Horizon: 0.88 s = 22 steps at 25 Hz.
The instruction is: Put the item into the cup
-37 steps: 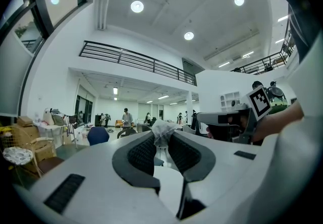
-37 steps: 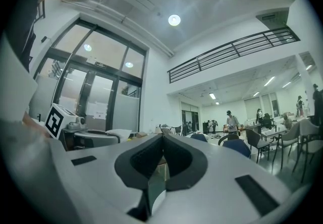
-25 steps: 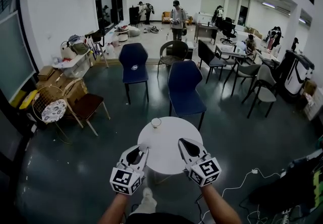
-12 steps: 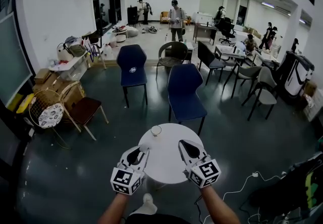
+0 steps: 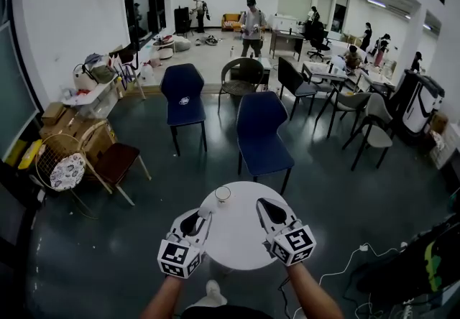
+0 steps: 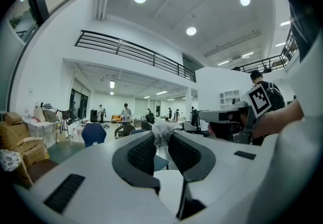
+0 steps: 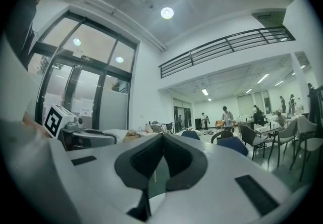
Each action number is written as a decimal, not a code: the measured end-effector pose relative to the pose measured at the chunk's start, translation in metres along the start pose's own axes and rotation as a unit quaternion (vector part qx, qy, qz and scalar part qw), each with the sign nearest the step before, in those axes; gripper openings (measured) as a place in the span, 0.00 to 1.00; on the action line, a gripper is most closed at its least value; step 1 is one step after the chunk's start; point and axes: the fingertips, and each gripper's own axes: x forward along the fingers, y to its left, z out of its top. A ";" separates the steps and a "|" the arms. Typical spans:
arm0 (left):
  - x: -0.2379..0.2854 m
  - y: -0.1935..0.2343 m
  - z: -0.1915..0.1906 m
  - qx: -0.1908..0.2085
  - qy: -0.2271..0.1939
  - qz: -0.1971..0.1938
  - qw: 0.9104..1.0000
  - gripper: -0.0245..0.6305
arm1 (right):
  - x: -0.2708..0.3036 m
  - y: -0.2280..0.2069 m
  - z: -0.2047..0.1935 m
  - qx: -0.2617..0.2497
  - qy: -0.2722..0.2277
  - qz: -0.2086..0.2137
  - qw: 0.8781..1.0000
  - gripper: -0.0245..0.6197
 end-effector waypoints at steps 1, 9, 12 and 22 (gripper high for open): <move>0.004 0.006 0.001 -0.001 0.000 -0.001 1.000 0.16 | 0.007 0.000 0.001 -0.001 0.001 0.000 1.000 0.06; 0.035 0.052 0.000 -0.004 0.003 -0.014 1.000 0.16 | 0.062 -0.011 0.001 -0.003 0.006 -0.008 1.000 0.06; 0.047 0.068 0.000 -0.005 0.007 -0.018 1.000 0.17 | 0.081 -0.017 0.001 -0.002 0.010 -0.012 1.000 0.06; 0.077 0.128 -0.004 -0.008 0.005 -0.019 1.000 0.16 | 0.139 -0.034 -0.012 0.012 0.024 -0.028 0.999 0.06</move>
